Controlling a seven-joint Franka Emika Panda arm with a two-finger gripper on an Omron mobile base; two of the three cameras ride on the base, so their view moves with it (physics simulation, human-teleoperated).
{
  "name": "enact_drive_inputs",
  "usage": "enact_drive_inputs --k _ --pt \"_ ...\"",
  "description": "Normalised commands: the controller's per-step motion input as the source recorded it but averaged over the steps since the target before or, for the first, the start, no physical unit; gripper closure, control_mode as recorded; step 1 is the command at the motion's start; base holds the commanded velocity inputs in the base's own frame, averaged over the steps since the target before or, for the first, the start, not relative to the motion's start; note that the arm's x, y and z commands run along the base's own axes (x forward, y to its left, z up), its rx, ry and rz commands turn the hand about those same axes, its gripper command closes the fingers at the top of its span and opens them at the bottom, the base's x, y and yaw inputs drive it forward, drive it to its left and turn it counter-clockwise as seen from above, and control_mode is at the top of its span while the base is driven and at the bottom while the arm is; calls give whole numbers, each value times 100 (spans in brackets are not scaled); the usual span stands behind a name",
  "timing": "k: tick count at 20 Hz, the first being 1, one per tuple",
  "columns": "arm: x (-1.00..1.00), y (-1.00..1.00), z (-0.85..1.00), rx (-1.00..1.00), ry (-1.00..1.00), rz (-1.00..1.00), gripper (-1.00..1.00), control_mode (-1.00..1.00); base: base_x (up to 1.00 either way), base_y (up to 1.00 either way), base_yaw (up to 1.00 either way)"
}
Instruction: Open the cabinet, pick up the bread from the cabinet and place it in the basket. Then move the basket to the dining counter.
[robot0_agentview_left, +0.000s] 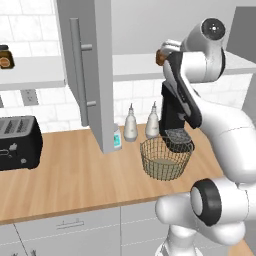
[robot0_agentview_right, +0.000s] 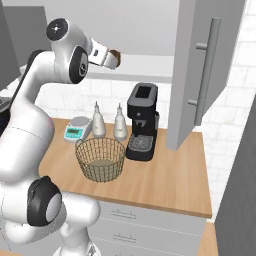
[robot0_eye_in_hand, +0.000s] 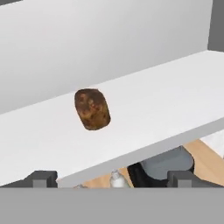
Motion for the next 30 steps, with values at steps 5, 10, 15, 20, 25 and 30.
enact_drive_inputs --k 5,10,15,20,25,30 --pt "60 4 0 0 0 3 -100 -100 0 0 0" --pt "46 0 0 -2 0 5 -100 -100 0 0 0" --pt "44 0 -1 -6 0 7 -100 -100 0 0 0" --pt "38 0 -6 -5 0 7 -100 -100 0 0 0" --pt "27 0 -17 -5 -1 3 -100 -100 0 0 0" --pt "25 0 -14 -4 0 0 -100 -100 0 0 0"
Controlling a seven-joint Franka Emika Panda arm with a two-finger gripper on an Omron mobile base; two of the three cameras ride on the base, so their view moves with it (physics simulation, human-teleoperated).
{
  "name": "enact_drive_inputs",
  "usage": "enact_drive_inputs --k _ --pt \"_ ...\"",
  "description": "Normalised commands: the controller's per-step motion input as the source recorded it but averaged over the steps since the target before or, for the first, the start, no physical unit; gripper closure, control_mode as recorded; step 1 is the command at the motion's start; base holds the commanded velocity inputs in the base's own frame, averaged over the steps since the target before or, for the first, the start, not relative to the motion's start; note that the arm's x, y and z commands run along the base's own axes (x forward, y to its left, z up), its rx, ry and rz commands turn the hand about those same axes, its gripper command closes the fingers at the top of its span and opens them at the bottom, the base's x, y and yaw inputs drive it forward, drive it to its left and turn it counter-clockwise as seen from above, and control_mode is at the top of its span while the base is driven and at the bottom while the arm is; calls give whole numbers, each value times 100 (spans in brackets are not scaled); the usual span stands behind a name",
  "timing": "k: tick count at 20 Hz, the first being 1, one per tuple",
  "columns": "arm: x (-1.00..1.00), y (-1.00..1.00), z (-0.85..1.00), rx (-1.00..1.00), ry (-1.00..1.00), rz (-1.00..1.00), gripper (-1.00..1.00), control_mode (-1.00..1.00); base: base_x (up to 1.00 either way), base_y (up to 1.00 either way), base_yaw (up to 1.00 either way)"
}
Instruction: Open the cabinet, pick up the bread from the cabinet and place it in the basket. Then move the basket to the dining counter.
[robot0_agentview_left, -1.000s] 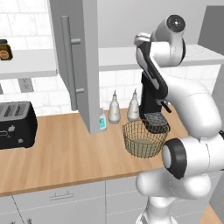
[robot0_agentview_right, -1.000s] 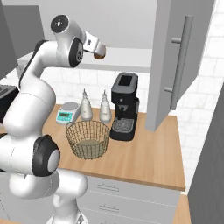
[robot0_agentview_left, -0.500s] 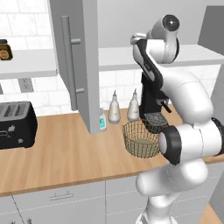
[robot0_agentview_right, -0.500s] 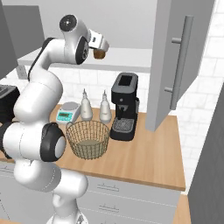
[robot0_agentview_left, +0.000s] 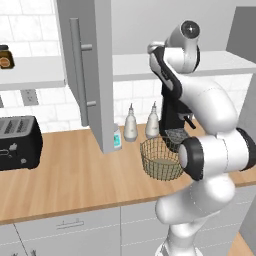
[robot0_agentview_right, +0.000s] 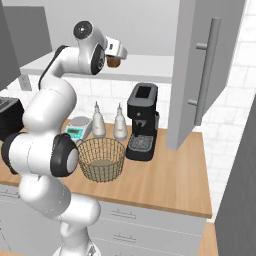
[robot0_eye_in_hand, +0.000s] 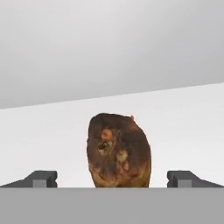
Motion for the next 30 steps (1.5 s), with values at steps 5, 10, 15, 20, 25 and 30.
enact_drive_inputs --k 5,10,15,20,25,30 --pt "30 0 -10 -3 0 0 -100 -100 0 0 0" --pt "27 0 -2 -2 0 0 -100 -100 0 0 0" --pt "24 -1 0 0 0 0 -100 -100 0 0 0" --pt "9 0 -1 0 1 0 100 -100 0 0 0" --pt "-7 0 0 0 1 0 100 -100 0 0 0" --pt "-89 16 -1 -6 -8 0 100 -100 0 0 0"
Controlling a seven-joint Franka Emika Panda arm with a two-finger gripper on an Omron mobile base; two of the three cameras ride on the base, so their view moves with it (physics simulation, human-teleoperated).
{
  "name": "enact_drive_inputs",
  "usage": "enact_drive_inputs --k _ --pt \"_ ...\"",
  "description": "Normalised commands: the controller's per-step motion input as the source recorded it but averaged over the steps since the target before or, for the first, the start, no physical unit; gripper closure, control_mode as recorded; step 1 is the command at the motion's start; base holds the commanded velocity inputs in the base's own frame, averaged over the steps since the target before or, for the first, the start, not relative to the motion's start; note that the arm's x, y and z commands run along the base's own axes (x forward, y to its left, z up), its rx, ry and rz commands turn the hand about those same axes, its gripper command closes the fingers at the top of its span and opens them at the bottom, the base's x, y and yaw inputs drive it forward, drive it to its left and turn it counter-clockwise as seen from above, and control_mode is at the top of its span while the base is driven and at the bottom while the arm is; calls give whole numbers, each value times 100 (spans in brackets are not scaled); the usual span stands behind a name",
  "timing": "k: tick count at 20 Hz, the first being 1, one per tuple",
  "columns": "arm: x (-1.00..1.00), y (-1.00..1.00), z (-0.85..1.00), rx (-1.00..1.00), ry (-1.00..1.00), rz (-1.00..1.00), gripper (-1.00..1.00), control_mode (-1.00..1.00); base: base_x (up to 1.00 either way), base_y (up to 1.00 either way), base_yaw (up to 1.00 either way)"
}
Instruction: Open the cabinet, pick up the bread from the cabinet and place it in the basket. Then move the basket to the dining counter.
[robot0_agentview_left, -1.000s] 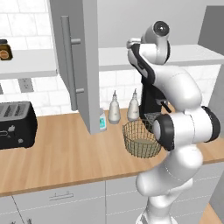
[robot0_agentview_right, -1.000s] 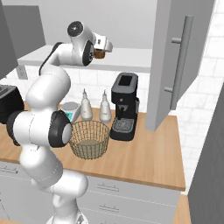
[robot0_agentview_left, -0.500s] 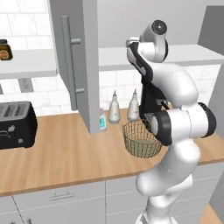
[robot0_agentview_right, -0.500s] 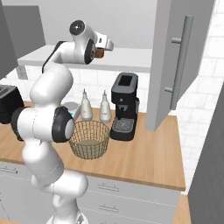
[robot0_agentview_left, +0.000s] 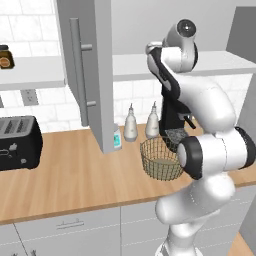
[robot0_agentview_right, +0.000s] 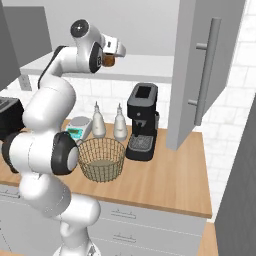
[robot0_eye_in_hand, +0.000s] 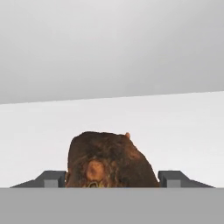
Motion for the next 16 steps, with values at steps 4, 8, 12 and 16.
enact_drive_inputs --k 4,8,12,16 --pt "-100 19 0 -6 -12 1 100 -100 0 0 0" --pt "-100 3 0 0 -1 0 100 -100 0 0 0" --pt "-100 1 0 0 1 0 100 -100 0 0 0" --pt "-100 2 -3 0 8 0 100 -100 0 0 0"
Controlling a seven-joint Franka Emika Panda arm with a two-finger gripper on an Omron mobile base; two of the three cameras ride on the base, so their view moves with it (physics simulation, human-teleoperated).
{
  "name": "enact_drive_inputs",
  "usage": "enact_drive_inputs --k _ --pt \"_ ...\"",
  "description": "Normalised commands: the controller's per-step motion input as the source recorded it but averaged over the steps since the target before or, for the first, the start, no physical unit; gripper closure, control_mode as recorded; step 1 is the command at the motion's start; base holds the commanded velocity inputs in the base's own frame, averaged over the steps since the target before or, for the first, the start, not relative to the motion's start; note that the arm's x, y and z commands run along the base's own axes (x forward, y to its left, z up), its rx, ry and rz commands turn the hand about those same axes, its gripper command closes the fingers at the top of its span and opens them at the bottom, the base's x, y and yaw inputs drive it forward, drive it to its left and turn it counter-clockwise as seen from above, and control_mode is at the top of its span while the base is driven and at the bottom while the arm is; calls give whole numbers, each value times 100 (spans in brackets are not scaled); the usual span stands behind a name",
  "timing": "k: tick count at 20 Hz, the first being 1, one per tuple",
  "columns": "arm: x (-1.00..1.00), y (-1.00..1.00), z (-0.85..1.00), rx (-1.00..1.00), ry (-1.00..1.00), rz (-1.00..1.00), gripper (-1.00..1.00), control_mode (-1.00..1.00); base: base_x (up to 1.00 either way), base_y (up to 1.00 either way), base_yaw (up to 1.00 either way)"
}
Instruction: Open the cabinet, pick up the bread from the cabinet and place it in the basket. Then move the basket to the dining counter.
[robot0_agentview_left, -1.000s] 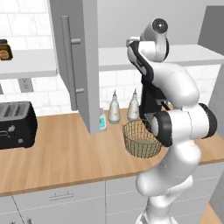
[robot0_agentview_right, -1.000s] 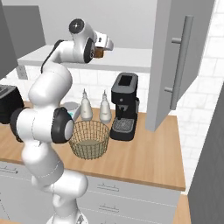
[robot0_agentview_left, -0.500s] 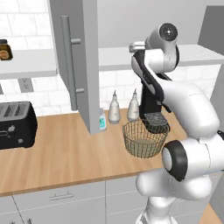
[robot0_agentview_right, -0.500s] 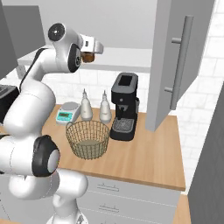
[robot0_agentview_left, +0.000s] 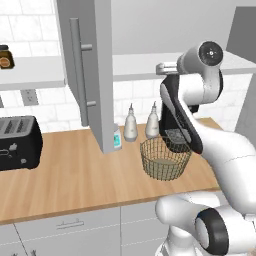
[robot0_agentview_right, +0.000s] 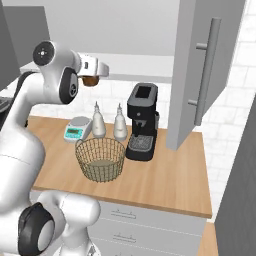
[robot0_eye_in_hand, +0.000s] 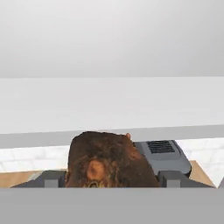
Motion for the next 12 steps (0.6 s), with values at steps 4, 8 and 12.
enact_drive_inputs --k 4,8,12 --pt "-98 5 -49 0 16 0 100 -100 0 0 0" --pt "-68 1 -97 0 21 1 100 -100 0 0 0" --pt "-14 0 -100 0 25 2 100 -100 0 0 0"
